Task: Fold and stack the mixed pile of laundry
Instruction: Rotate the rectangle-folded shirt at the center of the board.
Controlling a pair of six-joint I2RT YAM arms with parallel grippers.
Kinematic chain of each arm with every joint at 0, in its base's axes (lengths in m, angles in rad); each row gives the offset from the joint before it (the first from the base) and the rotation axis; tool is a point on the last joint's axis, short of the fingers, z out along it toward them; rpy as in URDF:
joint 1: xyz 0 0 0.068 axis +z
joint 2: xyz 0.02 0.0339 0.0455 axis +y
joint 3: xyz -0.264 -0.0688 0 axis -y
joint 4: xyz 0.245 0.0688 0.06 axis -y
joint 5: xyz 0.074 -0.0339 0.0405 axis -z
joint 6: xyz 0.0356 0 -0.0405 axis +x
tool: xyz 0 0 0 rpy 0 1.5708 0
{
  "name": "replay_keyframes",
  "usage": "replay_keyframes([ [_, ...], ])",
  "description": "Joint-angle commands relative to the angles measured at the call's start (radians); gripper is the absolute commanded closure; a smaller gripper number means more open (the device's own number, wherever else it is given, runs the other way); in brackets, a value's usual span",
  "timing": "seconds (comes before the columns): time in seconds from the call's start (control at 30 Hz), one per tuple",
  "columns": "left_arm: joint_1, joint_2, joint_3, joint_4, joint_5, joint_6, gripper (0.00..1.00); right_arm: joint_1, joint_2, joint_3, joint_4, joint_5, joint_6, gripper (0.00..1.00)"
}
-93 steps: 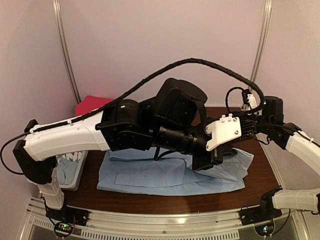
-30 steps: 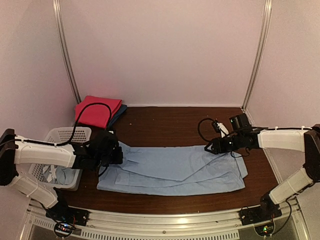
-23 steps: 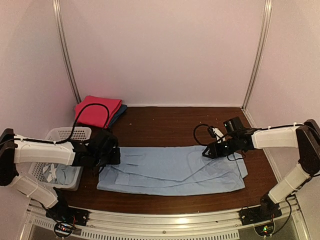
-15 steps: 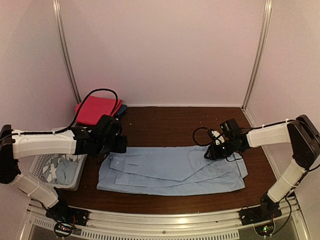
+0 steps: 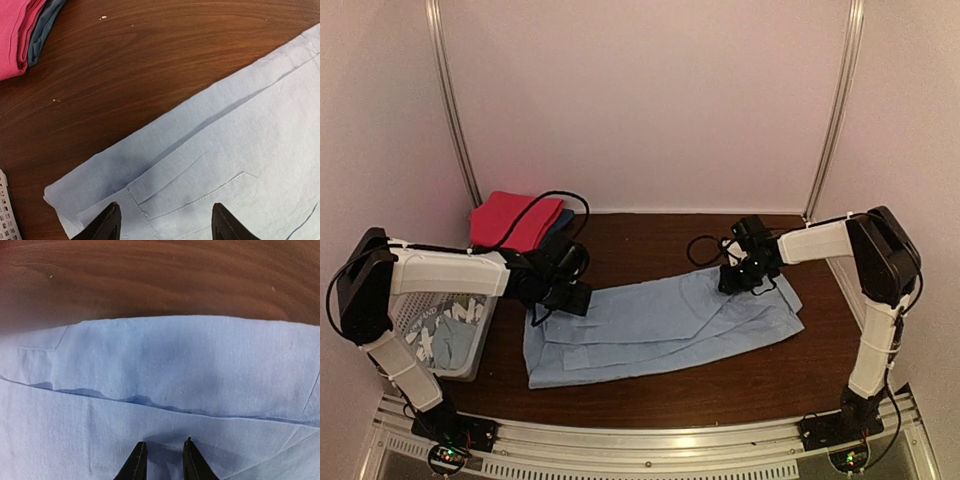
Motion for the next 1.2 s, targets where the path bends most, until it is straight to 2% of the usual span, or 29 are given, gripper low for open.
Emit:
replay_keyframes([
  [0.0, 0.072, -0.047, -0.024, 0.029, 0.062, -0.018, 0.37, -0.021, 0.249, 0.318, -0.199, 0.12, -0.125, 0.74],
  [0.07, 0.1, -0.054, -0.046, 0.052, 0.094, -0.018, 0.38, -0.022, 0.379, 0.562, -0.275, 0.117, -0.169, 0.75],
  [0.17, 0.116, -0.04, -0.027, 0.074, 0.16, 0.037, 0.39, -0.001, 0.515, 0.904, -0.373, 0.027, -0.22, 0.76],
  [0.27, 0.115, -0.01, 0.019, 0.075, 0.214, 0.095, 0.42, 0.028, 0.456, 0.974, -0.351, -0.017, -0.218, 0.72],
  [0.37, 0.116, 0.039, 0.069, 0.052, 0.221, 0.138, 0.44, 0.033, 0.282, 0.801, -0.226, -0.055, -0.174, 0.67],
  [0.5, 0.115, 0.141, 0.135, -0.026, 0.205, 0.182, 0.53, 0.032, 0.097, 0.541, -0.119, -0.063, -0.138, 0.61],
  [0.73, 0.085, 0.187, 0.06, -0.05, 0.233, 0.172, 0.72, 0.026, -0.078, 0.26, -0.077, -0.081, -0.078, 0.59],
  [0.83, 0.019, 0.218, 0.027, -0.066, 0.243, 0.131, 0.78, 0.002, -0.145, 0.14, -0.046, -0.103, -0.037, 0.58],
  [0.9, -0.062, 0.248, 0.03, -0.075, 0.255, 0.074, 0.8, -0.03, -0.185, 0.059, -0.028, -0.116, -0.008, 0.58],
  [0.93, -0.103, 0.265, 0.031, -0.049, 0.293, 0.037, 0.8, -0.051, -0.202, 0.019, -0.02, -0.122, 0.004, 0.58],
  [0.97, -0.147, 0.287, 0.038, 0.002, 0.394, 0.001, 0.8, -0.077, -0.223, -0.025, -0.011, -0.128, 0.022, 0.58],
  [1.03, -0.245, 0.355, 0.139, 0.044, 0.527, -0.031, 0.81, -0.151, -0.254, -0.116, 0.034, -0.17, 0.061, 0.58],
  [1.1, -0.315, 0.417, 0.267, 0.011, 0.551, -0.016, 0.81, -0.187, -0.275, -0.196, 0.093, -0.182, 0.085, 0.58],
  [1.17, -0.329, 0.427, 0.33, -0.013, 0.565, 0.007, 0.8, -0.193, -0.274, -0.21, 0.084, -0.16, 0.074, 0.59],
])
